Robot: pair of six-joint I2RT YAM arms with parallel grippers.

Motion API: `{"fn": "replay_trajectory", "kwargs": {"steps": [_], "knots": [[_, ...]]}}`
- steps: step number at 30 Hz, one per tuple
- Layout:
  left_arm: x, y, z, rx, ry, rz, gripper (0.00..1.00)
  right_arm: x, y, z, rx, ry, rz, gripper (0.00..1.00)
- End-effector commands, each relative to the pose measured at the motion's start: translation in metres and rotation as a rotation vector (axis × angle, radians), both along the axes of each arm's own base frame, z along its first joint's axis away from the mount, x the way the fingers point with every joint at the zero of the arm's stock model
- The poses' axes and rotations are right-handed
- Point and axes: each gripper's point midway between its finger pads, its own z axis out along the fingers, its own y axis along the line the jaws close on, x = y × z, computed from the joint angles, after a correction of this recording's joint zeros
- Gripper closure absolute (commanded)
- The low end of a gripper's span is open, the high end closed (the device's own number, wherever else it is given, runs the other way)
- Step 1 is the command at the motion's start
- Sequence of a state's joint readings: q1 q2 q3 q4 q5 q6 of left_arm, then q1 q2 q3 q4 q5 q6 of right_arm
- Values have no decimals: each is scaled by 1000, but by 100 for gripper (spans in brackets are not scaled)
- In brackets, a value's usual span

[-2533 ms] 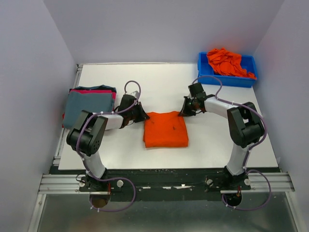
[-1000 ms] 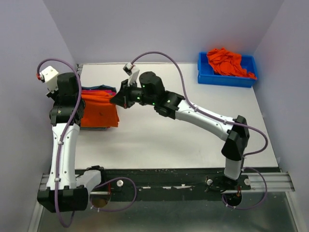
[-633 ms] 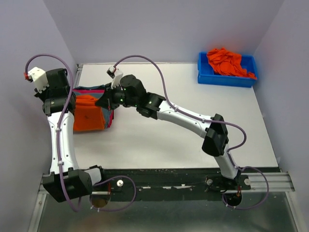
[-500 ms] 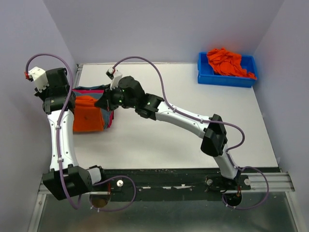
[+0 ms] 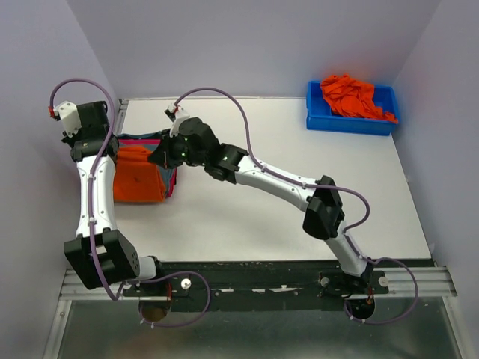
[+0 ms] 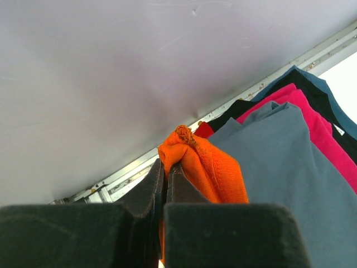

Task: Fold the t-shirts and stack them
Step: Put the neatly folded tshirt into the corner of the board with both arms

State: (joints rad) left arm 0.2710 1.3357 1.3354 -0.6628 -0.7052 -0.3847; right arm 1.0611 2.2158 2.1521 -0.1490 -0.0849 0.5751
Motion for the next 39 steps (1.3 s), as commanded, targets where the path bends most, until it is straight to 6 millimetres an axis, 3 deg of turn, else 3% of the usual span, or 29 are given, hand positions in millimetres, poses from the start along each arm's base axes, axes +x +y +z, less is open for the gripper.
{"fn": "replay_trajectory", "kwargs": {"steps": [1, 9, 14, 23, 24, 26, 27, 28, 32, 35, 37, 39], "knots": [[19, 14, 11, 17, -40, 11, 100, 25, -6, -11, -29, 19, -67, 99], [51, 11, 0, -33, -53, -50, 100, 62, -12, -29, -8, 78, -77, 99], [76, 15, -14, -46, -58, -63, 100, 76, -1, -42, 18, 80, -63, 99], [142, 5, -66, -107, 45, -177, 100, 125, -4, -79, 82, 151, -122, 99], [146, 4, -70, -114, 65, -175, 92, 130, -4, -82, 83, 156, -132, 83], [153, 4, -75, -141, 94, -177, 38, 140, -10, -90, 79, 168, -151, 41], [153, 4, -75, -152, 101, -168, 25, 144, -14, -92, 78, 177, -161, 37], [153, 4, -72, -156, 101, -166, 24, 146, -16, -93, 77, 181, -157, 36], [152, -2, -44, -144, 29, -205, 19, 142, -32, -76, 82, 167, -162, 43], [143, -10, -21, -150, -14, -232, 19, 132, -40, -59, 106, 147, -148, 58], [133, -15, -7, -153, -42, -242, 24, 122, -38, -53, 109, 154, -106, 75], [123, -21, 2, -164, -71, -247, 39, 106, -32, -49, 111, 179, -47, 90]]}}
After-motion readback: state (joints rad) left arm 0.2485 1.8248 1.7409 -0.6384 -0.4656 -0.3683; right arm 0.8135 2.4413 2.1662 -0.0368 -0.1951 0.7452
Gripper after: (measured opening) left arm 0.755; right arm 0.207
